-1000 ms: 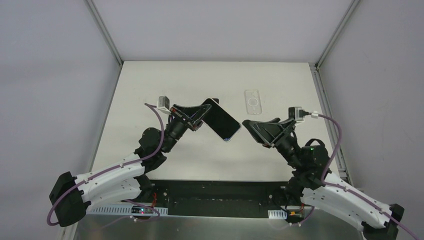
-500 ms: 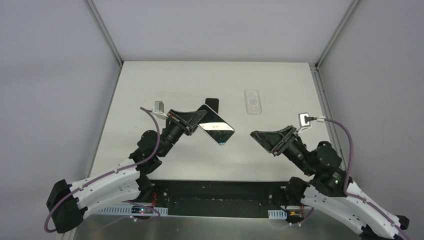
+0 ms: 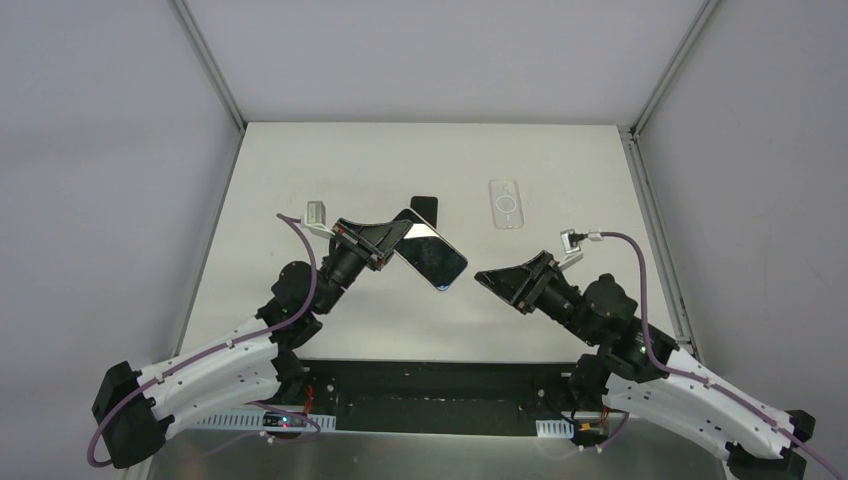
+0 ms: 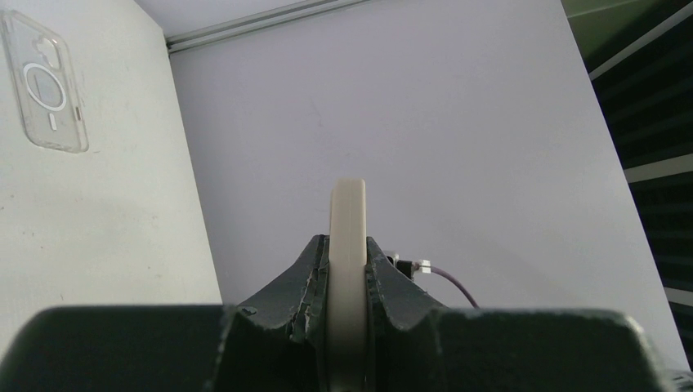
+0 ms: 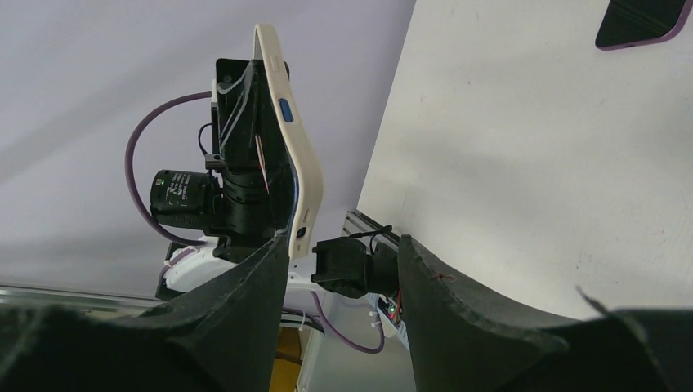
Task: Take the phone out of the phone case
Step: Remove the phone case from the phone.
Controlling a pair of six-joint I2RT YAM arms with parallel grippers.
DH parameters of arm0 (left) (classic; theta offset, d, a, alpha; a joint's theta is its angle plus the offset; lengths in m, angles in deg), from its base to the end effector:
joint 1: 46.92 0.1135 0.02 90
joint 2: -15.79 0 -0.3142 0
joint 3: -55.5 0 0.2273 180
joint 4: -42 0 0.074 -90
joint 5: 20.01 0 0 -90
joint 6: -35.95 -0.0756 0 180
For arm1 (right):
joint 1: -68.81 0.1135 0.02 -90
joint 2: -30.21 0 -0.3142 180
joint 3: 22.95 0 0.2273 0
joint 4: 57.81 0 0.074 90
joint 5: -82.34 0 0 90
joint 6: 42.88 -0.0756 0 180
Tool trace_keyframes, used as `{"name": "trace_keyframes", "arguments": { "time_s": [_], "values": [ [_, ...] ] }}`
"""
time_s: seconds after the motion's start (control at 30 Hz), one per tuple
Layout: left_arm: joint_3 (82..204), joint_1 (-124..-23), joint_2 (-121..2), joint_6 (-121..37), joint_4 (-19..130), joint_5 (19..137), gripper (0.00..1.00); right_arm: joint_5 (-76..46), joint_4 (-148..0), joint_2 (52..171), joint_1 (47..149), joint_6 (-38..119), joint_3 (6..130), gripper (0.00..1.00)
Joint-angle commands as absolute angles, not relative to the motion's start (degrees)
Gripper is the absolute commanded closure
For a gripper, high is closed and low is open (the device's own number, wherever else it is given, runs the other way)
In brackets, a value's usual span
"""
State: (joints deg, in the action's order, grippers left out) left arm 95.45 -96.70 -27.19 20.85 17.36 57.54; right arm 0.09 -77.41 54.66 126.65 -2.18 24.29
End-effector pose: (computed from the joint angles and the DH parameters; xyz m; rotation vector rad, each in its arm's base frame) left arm 0.1122 -0.1075 0.3701 -0.5202 1.3086 -1.7420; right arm 0.0577 0.0726 0.3399 -0.0051 1.6860 1.3629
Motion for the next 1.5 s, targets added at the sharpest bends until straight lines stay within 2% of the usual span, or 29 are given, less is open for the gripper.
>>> {"name": "trace_keyframes", "arguments": {
  "time_s": [0.0, 0.33, 0.7, 0.93, 1.47],
  "values": [
    [99.0, -96.5, -25.6, 19.9, 12.1, 59.3, 1.00, 3.2, -73.4, 55.2, 127.3, -5.4, 24.3, 0.46],
    [98.2, -96.4, -24.6, 17.7, 12.1, 55.8, 1.00, -0.7, -69.2, 59.5, 129.3, -7.1, 24.9, 0.48],
    [98.5, -96.4, -24.9, 17.0, 12.1, 55.1, 1.00, 1.6, -68.8, 62.7, 132.9, -7.3, 25.2, 0.50],
    [97.2, -96.4, -24.0, 16.5, 12.2, 53.5, 1.00, 4.2, -71.6, 63.7, 135.0, -4.5, 26.0, 0.40],
    [96.2, -96.4, -22.7, 16.0, 13.7, 52.0, 1.00, 7.1, -73.5, 68.8, 139.6, -4.5, 30.0, 0.45]
  ]
}}
